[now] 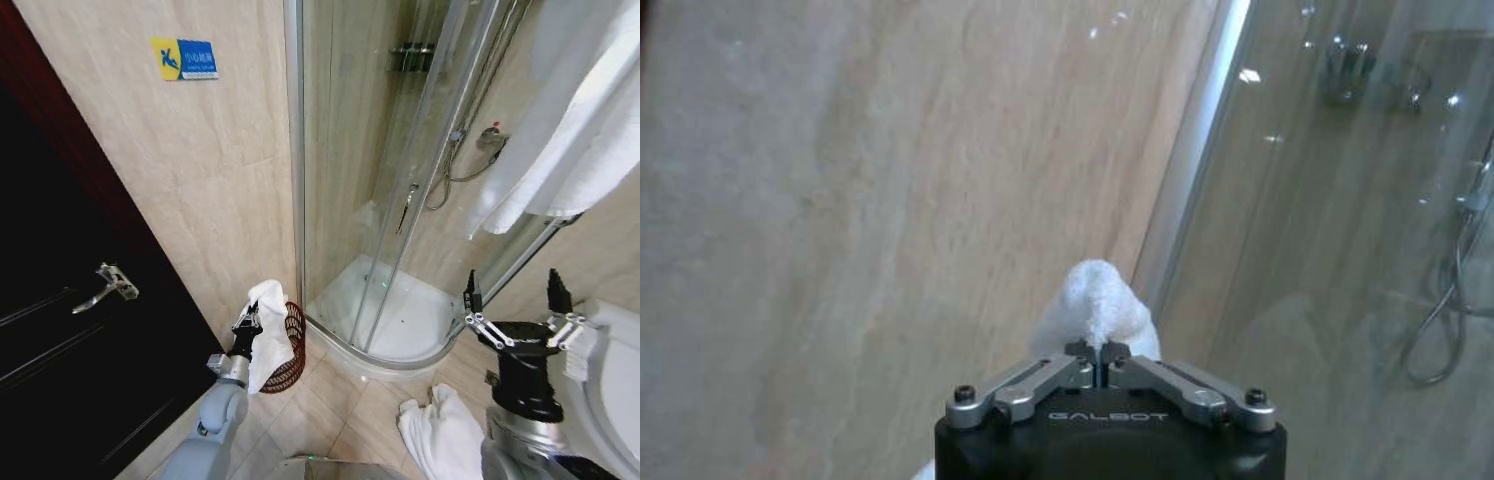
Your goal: Discard the used towel into the hamper.
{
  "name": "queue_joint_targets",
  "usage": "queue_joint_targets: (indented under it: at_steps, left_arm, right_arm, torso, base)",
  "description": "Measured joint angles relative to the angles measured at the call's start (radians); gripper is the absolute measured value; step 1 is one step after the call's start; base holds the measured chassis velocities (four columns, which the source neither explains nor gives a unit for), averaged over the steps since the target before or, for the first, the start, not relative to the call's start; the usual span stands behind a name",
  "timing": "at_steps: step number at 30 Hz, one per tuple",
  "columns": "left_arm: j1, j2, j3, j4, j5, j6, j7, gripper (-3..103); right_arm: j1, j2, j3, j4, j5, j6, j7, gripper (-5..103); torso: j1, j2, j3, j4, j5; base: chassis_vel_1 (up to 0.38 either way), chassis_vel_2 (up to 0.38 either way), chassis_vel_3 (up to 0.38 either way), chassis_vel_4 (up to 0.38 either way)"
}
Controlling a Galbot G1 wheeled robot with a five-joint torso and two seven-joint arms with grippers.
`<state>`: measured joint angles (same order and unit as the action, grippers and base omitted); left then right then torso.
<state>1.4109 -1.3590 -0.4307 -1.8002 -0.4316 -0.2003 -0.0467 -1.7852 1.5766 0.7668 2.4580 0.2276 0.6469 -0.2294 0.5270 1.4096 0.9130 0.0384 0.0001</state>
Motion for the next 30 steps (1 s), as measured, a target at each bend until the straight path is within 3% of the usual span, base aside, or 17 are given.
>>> queue_joint_targets:
  at_steps: [16,30]
  left_arm:
    - [-0.108,0.034,0.055,0.150,-0.044,0.031,-0.033,0]
    - [-0.358,0.035,0.110,0.383,-0.069,0.029,-0.046,0]
  right_arm:
    - [0.005,0.001,-0.005,-0.015,0.038,0.041,-0.100,100]
    - [-0.003,0.015,-0.001,-0.038,-0.020,0.072,-0.095,100]
  torso:
    - [0.000,0.000,0.000,0.0001,-0.0001]
    - [0.000,0.000,0.000,0.0000,-0.0001]
  base:
    - [-0.038,0.037,0.042,-0.044]
    - [0.000,0.000,0.000,0.000]
